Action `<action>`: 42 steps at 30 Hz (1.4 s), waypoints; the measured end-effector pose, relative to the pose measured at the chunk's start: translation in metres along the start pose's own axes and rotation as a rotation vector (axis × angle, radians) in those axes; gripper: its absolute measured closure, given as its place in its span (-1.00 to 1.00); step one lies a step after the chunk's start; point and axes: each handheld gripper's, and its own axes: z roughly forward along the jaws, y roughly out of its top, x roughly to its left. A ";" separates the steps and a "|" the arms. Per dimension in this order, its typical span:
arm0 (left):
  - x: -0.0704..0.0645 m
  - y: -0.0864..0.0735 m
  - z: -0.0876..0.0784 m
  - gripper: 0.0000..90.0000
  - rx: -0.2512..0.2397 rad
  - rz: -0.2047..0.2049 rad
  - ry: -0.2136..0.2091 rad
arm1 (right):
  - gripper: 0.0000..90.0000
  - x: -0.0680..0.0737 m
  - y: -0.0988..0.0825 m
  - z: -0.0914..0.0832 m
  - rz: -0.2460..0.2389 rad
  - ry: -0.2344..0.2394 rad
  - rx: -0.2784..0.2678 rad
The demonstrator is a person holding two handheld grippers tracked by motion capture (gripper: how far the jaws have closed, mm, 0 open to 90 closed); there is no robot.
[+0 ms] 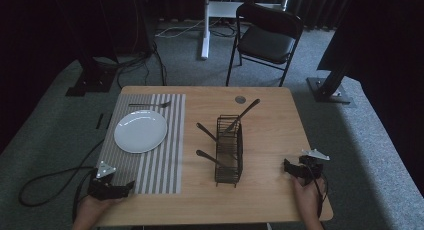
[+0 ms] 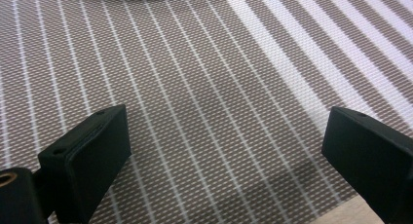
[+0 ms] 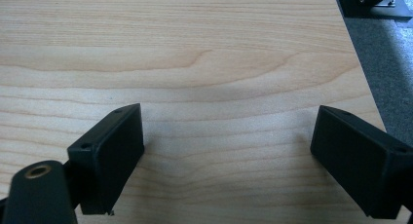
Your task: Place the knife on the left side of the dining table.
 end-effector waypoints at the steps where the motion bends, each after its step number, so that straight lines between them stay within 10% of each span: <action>1: -0.001 0.000 0.000 -0.91 0.000 0.006 0.001 | -0.74 0.000 0.000 0.000 0.001 0.000 0.000; 14: -0.022 0.023 -0.006 -0.90 -0.054 0.021 -0.117 | -0.74 0.000 0.000 0.000 0.001 0.000 0.001; 42: -0.091 0.077 -0.019 -0.90 -0.125 0.214 -0.251 | -0.74 0.000 0.000 0.000 0.002 0.000 0.002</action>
